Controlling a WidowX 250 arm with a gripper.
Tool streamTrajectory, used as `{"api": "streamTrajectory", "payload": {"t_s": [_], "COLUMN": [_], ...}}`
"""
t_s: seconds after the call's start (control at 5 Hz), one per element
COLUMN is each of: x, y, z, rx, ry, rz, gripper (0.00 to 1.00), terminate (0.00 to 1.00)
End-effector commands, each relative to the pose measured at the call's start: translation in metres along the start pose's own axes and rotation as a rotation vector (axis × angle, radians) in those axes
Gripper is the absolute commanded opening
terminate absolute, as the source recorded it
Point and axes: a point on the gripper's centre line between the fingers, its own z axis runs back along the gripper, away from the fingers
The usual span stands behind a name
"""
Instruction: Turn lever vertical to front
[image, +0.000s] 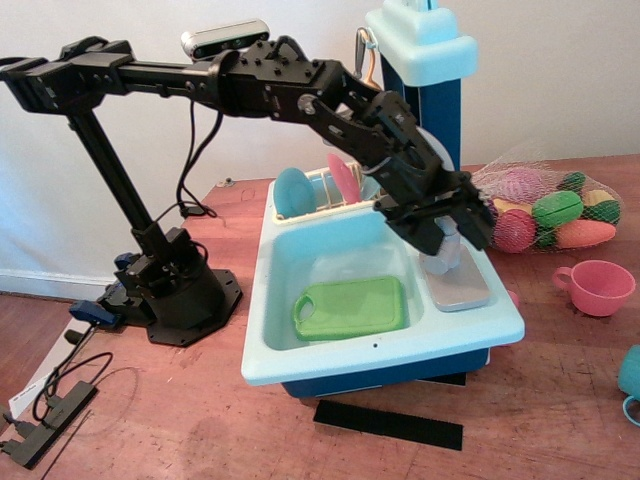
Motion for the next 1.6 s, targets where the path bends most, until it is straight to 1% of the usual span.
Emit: {"api": "streamTrajectory", "payload": {"t_s": [0.0, 0.2, 0.4, 0.6, 0.8, 1.0, 1.2, 1.4], "x": [0.018, 0.009, 0.002, -0.007, -0.022, -0.028, -0.032, -0.035], "y": [0.023, 0.039, 0.050, 0.066, 0.099, 0.120, 0.131, 0.134], "z": [0.020, 0.012, 0.007, 0.009, 0.032, 0.055, 0.075, 0.084], "rx": [-0.051, -0.052, -0.039, -0.019, 0.029, 0.055, 0.068, 0.034], "ry": [-0.045, -0.026, -0.002, 0.018, 0.027, 0.022, 0.008, 0.032], "rz": [0.068, 0.078, 0.069, 0.071, 0.081, 0.078, 0.072, 0.030], "gripper": [1.00, 1.00, 1.00, 1.00, 1.00, 1.00, 1.00, 1.00], "terminate": [0.00, 0.00, 0.00, 0.00, 0.00, 0.00, 0.00, 0.00]}}
